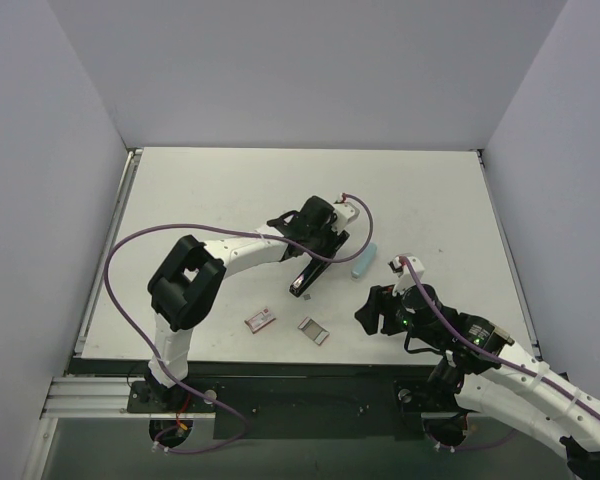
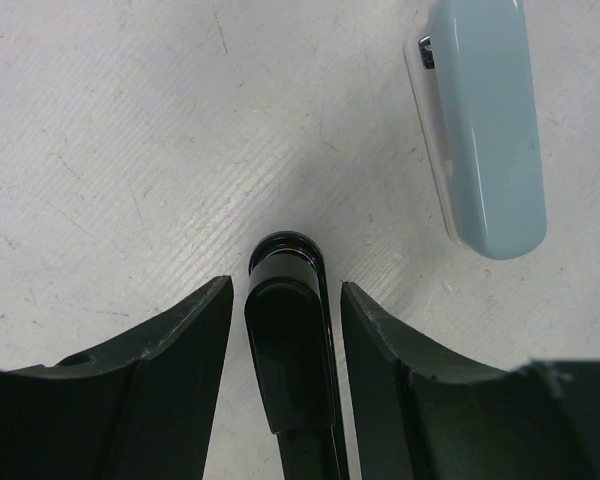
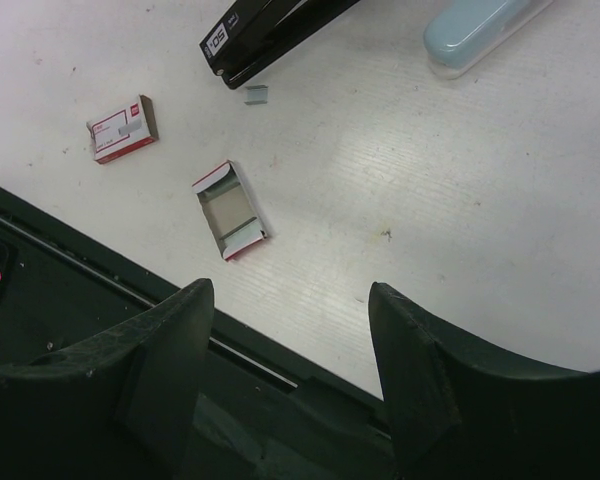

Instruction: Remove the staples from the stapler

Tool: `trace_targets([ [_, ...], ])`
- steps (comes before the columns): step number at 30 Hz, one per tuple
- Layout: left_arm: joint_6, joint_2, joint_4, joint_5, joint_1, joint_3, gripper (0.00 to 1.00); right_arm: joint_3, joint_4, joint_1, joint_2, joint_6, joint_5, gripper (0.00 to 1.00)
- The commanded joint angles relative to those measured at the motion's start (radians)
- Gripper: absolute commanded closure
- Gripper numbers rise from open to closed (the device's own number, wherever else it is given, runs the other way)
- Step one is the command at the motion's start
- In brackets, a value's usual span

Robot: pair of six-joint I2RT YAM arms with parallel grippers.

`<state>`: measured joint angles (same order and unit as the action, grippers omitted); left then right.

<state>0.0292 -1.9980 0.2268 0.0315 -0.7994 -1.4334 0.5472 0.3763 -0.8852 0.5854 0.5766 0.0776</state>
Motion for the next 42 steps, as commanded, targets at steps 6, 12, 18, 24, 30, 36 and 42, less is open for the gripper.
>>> trace_targets([
  [6, -0.006, -0.007, -0.007, -0.002, 0.006, -0.01, 0.42, -0.024, -0.034, -0.009, 0.005, 0.017, -0.007, 0.41],
  [12, -0.008, -0.012, -0.007, -0.007, 0.006, 0.004, 0.42, -0.03, -0.043, -0.012, 0.007, 0.022, -0.012, 0.41],
  [18, -0.008, -0.007, -0.007, -0.018, 0.006, 0.013, 0.42, -0.032, -0.051, -0.018, 0.014, 0.028, -0.012, 0.41],
  [24, -0.008, -0.001, -0.007, -0.022, 0.008, 0.028, 0.42, -0.029, -0.056, -0.027, 0.017, 0.031, -0.007, 0.41],
  [30, -0.008, -0.004, -0.01, -0.022, 0.006, 0.036, 0.49, -0.03, -0.057, -0.038, 0.019, 0.035, -0.001, 0.44],
  [36, -0.009, 0.005, -0.014, -0.022, 0.006, 0.034, 1.0, -0.036, -0.062, -0.049, 0.019, 0.04, 0.008, 0.48],
  [42, -0.014, 0.07, -0.03, 0.008, 0.002, 0.063, 1.0, -0.029, -0.053, -0.051, 0.014, 0.028, 0.017, 0.49],
])
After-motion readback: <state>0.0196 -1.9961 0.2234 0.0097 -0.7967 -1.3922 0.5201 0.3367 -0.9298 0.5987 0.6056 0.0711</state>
